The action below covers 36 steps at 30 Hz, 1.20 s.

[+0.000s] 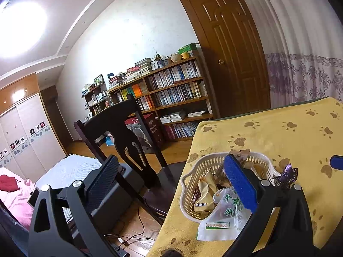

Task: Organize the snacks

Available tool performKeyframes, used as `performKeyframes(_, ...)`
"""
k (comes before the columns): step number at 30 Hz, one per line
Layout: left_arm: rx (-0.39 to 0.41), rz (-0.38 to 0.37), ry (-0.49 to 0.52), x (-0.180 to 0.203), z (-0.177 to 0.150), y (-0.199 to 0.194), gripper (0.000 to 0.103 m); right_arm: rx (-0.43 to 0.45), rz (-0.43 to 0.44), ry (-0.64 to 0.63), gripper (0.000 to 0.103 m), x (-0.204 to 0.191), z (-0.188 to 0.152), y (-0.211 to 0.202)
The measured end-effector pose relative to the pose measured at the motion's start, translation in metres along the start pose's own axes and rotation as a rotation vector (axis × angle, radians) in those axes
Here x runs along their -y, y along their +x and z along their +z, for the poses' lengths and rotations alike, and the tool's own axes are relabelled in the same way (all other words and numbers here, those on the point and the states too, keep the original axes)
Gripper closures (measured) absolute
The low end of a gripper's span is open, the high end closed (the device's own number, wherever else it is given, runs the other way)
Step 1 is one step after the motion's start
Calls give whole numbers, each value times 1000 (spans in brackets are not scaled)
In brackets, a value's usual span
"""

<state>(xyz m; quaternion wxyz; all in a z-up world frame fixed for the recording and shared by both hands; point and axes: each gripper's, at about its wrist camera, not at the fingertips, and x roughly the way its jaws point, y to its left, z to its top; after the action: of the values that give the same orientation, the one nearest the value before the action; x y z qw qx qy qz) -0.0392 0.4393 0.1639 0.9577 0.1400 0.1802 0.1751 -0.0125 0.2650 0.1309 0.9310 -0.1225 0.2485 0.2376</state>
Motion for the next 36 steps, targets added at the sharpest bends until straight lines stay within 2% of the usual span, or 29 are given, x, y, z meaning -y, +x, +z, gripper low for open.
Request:
performKeyframes(28, 4, -5, 49, 3, -5, 0, 3, 4, -19, -21, 5, -5, -1, 1)
performKeyframes(36, 4, -5, 52, 5, -5, -1, 3, 31, -31, -15, 5, -2, -2, -2)
